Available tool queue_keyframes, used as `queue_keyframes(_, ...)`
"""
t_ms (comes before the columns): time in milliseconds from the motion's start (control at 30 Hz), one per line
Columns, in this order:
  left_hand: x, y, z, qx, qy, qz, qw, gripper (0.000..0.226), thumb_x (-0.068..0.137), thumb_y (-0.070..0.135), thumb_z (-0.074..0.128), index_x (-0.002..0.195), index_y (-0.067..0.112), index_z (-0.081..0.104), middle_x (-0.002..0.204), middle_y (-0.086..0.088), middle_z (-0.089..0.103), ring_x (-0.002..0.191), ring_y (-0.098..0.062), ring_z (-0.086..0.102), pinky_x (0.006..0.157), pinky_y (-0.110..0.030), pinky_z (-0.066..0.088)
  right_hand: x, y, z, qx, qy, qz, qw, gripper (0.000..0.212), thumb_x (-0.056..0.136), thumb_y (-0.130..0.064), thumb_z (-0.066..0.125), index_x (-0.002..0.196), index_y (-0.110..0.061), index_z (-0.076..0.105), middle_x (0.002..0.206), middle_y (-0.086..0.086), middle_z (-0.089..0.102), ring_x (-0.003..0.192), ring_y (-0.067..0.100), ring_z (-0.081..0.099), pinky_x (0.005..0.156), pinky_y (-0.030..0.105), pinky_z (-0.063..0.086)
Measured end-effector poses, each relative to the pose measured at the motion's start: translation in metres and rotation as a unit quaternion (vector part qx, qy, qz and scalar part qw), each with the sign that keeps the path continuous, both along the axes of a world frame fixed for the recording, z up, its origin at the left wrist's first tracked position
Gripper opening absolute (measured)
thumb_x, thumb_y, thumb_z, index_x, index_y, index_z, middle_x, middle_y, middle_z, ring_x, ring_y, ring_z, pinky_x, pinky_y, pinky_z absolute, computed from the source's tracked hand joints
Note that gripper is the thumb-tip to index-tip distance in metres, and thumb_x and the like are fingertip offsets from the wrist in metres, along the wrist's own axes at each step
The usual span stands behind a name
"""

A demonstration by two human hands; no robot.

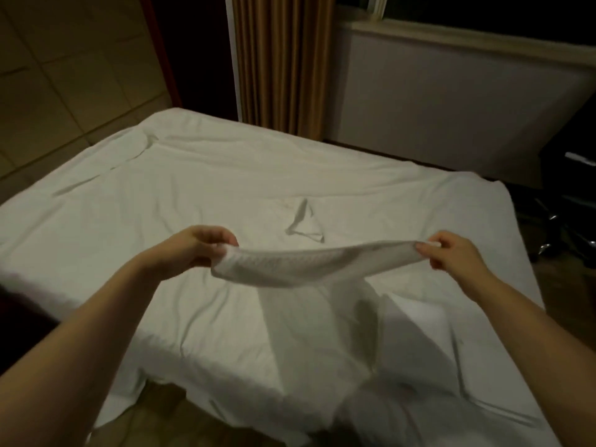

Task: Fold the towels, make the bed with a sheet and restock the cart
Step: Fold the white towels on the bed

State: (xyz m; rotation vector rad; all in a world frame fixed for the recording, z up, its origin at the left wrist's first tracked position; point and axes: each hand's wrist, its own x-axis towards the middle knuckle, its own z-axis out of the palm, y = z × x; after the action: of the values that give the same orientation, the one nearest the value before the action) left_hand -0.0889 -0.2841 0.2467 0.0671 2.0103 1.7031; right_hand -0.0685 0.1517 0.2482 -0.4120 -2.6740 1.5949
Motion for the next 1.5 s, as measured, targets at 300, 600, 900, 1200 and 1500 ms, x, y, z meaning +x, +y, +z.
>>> queue_keyframes(300,0.098,-0.002,-0.106,-0.110,-0.165,-0.011,0.980,0.021,0.085,-0.009,0.055,0.084,0.007,0.070,0.080,-0.006,0.065,0.077,-0.018,0.058,0.068,-0.026,0.049,0.069,-0.002,-0.096,0.121,-0.236,0.206,0.942,0.022,0.085,-0.016,0.069,0.068,-0.012,0.054,0.058,0.001,0.054,0.053,0.014,0.047,0.053,0.023,0.039)
queue_keyframes(600,0.076,0.009,-0.183,-0.189,-0.110,0.191,0.957,0.022,0.092,0.002,0.053,0.087,0.017,0.068,0.096,-0.007,0.064,0.093,-0.024,0.058,0.086,-0.039,0.050,0.033,-0.016,-0.178,0.128,-0.149,0.094,0.976,0.012,0.089,-0.018,0.064,0.080,-0.011,0.062,0.075,0.001,0.059,0.071,0.018,0.053,0.063,0.028,0.041)
queue_keyframes(900,-0.050,0.022,-0.308,-0.157,-0.047,0.305,0.938,0.025,0.086,-0.003,0.052,0.081,0.016,0.067,0.079,0.002,0.061,0.080,-0.018,0.053,0.066,-0.026,0.042,-0.080,-0.045,-0.299,0.130,-0.132,-0.030,0.982,0.012,0.095,-0.023,0.054,0.097,-0.015,0.062,0.094,0.004,0.061,0.086,0.019,0.054,0.071,0.024,0.036)
queue_keyframes(1200,-0.064,0.031,-0.377,-0.315,-0.074,0.280,0.904,0.025,0.095,0.029,0.050,0.108,0.010,0.060,0.098,-0.004,0.059,0.092,-0.022,0.054,0.078,-0.033,0.042,-0.093,-0.041,-0.382,0.150,-0.151,-0.045,0.976,0.029,0.098,-0.025,0.048,0.117,-0.006,0.058,0.119,0.013,0.057,0.104,0.026,0.053,0.084,0.026,0.036)
queue_keyframes(1500,-0.051,0.018,-0.371,-0.065,-0.217,0.249,0.942,0.036,0.095,0.030,0.054,0.129,0.021,0.047,0.115,0.003,0.059,0.103,-0.013,0.057,0.084,-0.027,0.044,-0.094,-0.042,-0.385,0.058,-0.130,-0.143,0.979,0.018,0.095,-0.029,0.053,0.103,-0.015,0.061,0.099,0.002,0.058,0.091,0.018,0.052,0.084,0.032,0.042)
